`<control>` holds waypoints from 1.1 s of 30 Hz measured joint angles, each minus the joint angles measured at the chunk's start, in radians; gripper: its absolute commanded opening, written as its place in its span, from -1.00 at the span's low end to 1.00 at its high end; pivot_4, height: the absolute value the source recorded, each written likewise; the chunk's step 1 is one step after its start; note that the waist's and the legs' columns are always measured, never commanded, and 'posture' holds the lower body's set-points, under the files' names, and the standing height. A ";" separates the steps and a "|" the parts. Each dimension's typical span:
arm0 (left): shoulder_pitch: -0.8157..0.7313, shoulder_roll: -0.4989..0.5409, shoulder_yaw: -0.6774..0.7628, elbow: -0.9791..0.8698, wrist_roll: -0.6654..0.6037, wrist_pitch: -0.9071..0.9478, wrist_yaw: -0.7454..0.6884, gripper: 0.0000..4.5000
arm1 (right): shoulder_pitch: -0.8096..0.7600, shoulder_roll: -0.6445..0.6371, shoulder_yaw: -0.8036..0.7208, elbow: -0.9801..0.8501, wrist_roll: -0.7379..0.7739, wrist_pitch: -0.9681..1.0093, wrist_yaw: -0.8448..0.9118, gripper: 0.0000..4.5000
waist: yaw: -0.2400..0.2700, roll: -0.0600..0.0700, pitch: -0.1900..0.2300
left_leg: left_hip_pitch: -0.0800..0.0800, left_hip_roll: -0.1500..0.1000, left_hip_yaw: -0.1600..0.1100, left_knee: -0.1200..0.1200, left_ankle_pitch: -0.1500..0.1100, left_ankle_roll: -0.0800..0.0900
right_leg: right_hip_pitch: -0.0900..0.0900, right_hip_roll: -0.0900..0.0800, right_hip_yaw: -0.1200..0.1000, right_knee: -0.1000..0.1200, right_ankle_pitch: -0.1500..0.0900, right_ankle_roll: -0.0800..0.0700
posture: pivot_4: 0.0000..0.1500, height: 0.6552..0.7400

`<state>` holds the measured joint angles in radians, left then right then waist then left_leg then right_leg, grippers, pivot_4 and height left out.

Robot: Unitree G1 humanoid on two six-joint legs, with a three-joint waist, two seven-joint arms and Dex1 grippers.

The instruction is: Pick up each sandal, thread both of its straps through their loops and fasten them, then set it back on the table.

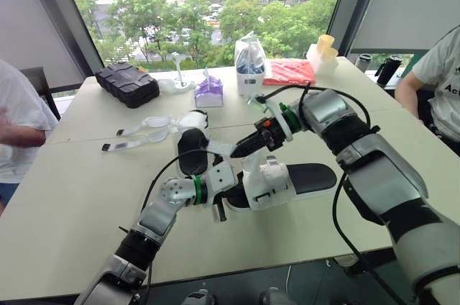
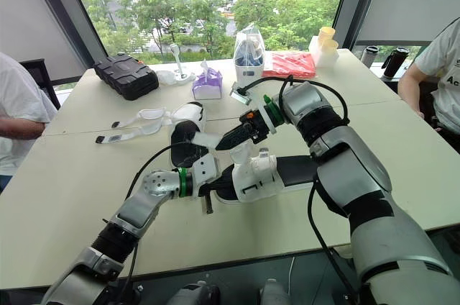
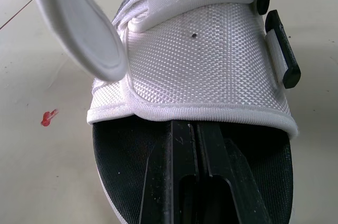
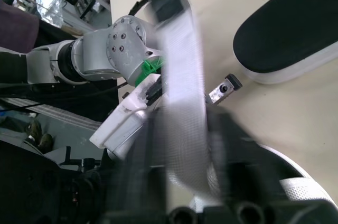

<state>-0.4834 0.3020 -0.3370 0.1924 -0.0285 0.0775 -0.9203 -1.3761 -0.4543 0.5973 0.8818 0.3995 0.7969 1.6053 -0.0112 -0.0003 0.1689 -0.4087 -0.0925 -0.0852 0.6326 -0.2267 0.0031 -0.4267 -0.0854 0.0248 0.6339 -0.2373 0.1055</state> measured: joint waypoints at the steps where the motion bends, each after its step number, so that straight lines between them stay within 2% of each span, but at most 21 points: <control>1: 0.000 0.000 0.000 0.000 0.000 0.000 0.000 -1.00 | 0.000 -0.001 0.007 0.000 0.007 0.001 0.000 -0.98 | 0.000 0.000 0.000 | 0.000 0.000 0.000 0.000 0.000 0.000 | 0.000 0.000 0.000 0.000 0.000 0.000 | 1.00 1.00; 6: -0.001 -0.001 0.000 0.001 0.000 0.000 0.000 -1.00 | 0.000 -0.008 0.019 -0.008 0.020 -0.007 0.000 -0.98 | 0.000 0.000 0.000 | 0.000 0.000 0.000 0.000 0.000 0.000 | 0.000 0.000 0.000 0.000 0.000 0.000 | 1.00 1.00; 10: -0.002 -0.006 -0.001 -0.003 -0.002 -0.003 -0.003 -1.00 | 0.024 -0.076 -0.041 -0.127 0.036 -0.048 -0.005 -0.98 | 0.005 0.000 0.000 | -0.001 0.000 0.000 0.000 0.000 0.000 | 0.000 0.000 -0.001 -0.001 0.000 0.000 | 1.00 1.00; 13: -0.001 -0.010 -0.004 -0.018 -0.003 -0.005 -0.003 -1.00 | 0.169 -0.128 -0.205 -0.341 0.040 -0.157 -0.050 -0.98 | 0.007 0.000 0.000 | -0.001 0.000 0.000 0.000 0.000 0.000 | 0.001 0.000 -0.001 -0.002 0.000 0.000 | 1.00 1.00; 18: 0.005 -0.007 -0.004 -0.013 -0.002 0.002 0.001 -1.00 | 0.478 -0.153 -0.354 -0.678 0.002 -0.379 -0.209 -0.98 | -0.001 0.000 0.000 | -0.001 0.000 0.000 -0.001 0.000 0.000 | 0.000 0.000 0.000 -0.001 0.000 0.000 | 1.00 1.00; 21: 0.005 -0.005 -0.004 -0.011 -0.002 0.003 0.001 -1.00 | 0.595 -0.152 -0.382 -0.778 -0.071 -0.564 -0.290 -0.98 | -0.002 0.000 0.000 | 0.000 0.001 0.001 0.000 0.000 0.000 | 0.000 0.001 0.000 -0.001 0.000 0.000 | 1.00 1.00; 25: 0.005 -0.006 -0.005 -0.005 -0.003 0.002 -0.002 -1.00 | 0.696 -0.146 -0.398 -0.795 -0.206 -0.933 -0.380 -0.98 | 0.001 -0.001 0.000 | 0.001 0.001 0.001 0.001 0.000 0.000 | 0.003 0.003 0.000 -0.001 0.000 0.000 | 1.00 1.00; 29: -0.002 -0.006 -0.004 0.007 -0.003 -0.001 -0.011 -1.00 | 0.784 -0.143 -0.396 -0.698 -0.343 -1.395 -0.456 -0.98 | 0.001 -0.001 -0.001 | 0.002 0.001 0.001 0.001 0.000 0.000 | 0.004 0.003 0.000 -0.001 0.000 0.000 | 1.00 1.00; 33: -0.003 -0.002 -0.004 0.012 -0.003 -0.004 -0.019 -1.00 | 0.799 -0.149 -0.380 -0.590 -0.413 -1.786 -0.507 -0.98 | -0.001 -0.001 0.000 | 0.005 0.001 0.001 0.001 0.000 0.000 | 0.007 0.004 0.000 -0.001 0.000 0.000 | 1.00 1.00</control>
<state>-0.4867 0.3001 -0.3406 0.2048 -0.0317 0.0735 -0.9393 -0.5771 -0.6034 0.2176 0.2916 -0.0133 -0.9886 1.0986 -0.0124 -0.0016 0.1685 -0.4036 -0.0915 -0.0838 0.6332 -0.2263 0.0035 -0.4195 -0.0815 0.0249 0.6327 -0.2372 0.1059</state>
